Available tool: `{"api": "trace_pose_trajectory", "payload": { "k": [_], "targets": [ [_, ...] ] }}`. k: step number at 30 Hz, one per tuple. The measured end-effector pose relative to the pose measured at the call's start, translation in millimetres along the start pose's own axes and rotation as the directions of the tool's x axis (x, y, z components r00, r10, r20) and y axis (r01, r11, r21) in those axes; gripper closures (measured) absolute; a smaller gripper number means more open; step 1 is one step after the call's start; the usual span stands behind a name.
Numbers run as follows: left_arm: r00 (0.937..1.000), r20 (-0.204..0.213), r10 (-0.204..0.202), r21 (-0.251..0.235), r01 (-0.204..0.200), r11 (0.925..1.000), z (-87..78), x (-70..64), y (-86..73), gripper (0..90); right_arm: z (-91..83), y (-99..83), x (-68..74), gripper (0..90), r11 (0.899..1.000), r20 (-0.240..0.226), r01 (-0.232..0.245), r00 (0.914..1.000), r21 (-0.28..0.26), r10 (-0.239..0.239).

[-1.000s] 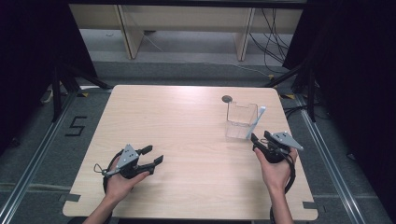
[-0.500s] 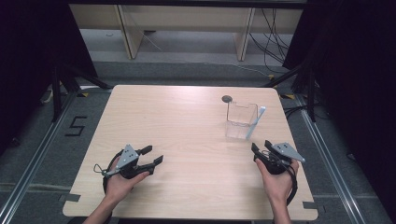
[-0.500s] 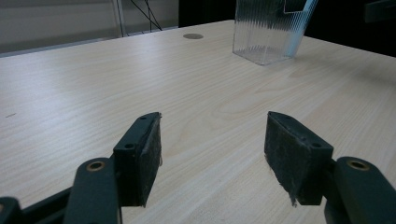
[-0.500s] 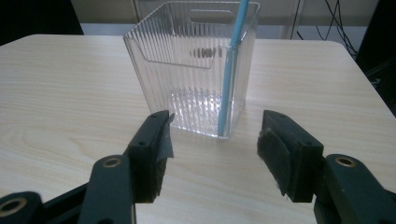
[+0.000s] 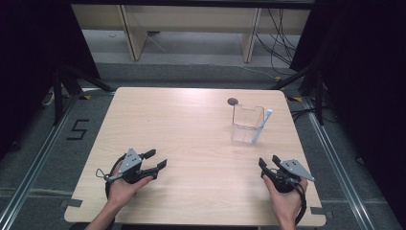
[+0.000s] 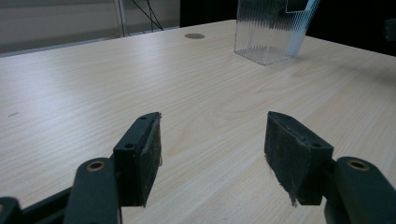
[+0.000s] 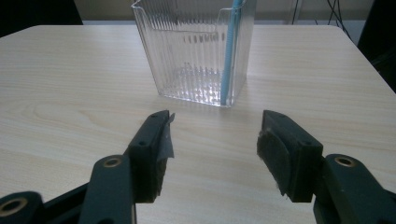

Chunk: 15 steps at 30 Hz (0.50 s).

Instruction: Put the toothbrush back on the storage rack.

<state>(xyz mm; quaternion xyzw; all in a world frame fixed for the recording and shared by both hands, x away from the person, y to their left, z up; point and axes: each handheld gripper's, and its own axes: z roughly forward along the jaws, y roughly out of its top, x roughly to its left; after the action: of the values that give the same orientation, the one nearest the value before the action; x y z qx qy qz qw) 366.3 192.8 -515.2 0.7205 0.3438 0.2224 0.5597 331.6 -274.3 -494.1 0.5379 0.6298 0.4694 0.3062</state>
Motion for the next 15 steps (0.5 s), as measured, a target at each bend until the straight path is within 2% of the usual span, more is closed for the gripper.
{"api": "trace_pose_trajectory", "payload": {
  "k": [1,2,3,4,7,10,11,12,13,14,15],
  "targets": [
    [1.0000,-0.001,-0.001,0.000,0.001,1.0000,-0.1,0.1,0.0,36.3,-0.2,-0.7,-2.5,44.3,1.000,-0.008,0.025,0.9997,-0.009,-0.025],
    [1.0000,-0.002,-0.002,-0.002,0.002,1.0000,-0.2,0.1,-0.1,36.2,-3.1,-1.1,-1.4,44.3,1.000,0.006,0.023,0.9997,0.007,-0.023],
    [1.0000,0.001,-0.003,-0.009,0.003,1.0000,0.2,0.3,-0.3,36.3,-3.0,-2.4,-0.3,44.3,1.000,-0.009,0.003,1.0000,0.002,-0.003],
    [1.0000,0.001,-0.003,-0.012,0.003,0.9999,0.3,0.4,-0.5,36.2,-3.6,-2.7,-1.7,44.3,0.999,0.010,0.031,0.9995,-0.010,-0.031],
    [1.0000,-0.005,-0.005,-0.005,0.005,1.0000,-1.0,0.6,-0.6,36.3,-4.4,-5.6,-1.4,44.3,1.000,-0.015,0.013,0.9998,-0.013,-0.013],
    [1.0000,-0.001,-0.004,-0.015,0.004,0.9999,0.1,1.2,-1.8,36.3,-7.4,-7.9,-0.5,44.3,1.000,0.006,0.016,0.9999,-0.008,-0.016],
    [1.0000,-0.007,-0.005,-0.006,0.005,1.0000,-0.6,0.7,-1.7,36.2,-8.2,-7.8,-1.6,44.3,0.999,0.011,0.034,0.9994,-0.001,-0.034],
    [1.0000,-0.007,-0.005,-0.002,0.005,1.0000,-0.8,0.6,-1.8,36.3,-7.9,-8.7,-1.1,44.3,1.000,-0.002,0.027,0.9996,-0.007,-0.027],
    [1.0000,-0.007,-0.005,-0.002,0.005,1.0000,-0.8,0.6,-1.9,36.3,-9.0,-9.7,1.7,44.3,1.000,0.008,-0.009,0.9999,-0.001,0.009],
    [1.0000,-0.006,-0.005,-0.002,0.005,1.0000,-0.9,0.7,-1.9,36.3,-8.7,-9.8,-0.8,44.3,1.000,0.005,0.020,0.9998,-0.011,-0.020],
    [1.0000,-0.006,-0.004,-0.002,0.004,1.0000,-1.0,0.9,-1.9,36.3,-9.4,-10.3,-0.9,44.3,1.000,0.008,0.021,0.9997,-0.009,-0.021]
  ]
}}
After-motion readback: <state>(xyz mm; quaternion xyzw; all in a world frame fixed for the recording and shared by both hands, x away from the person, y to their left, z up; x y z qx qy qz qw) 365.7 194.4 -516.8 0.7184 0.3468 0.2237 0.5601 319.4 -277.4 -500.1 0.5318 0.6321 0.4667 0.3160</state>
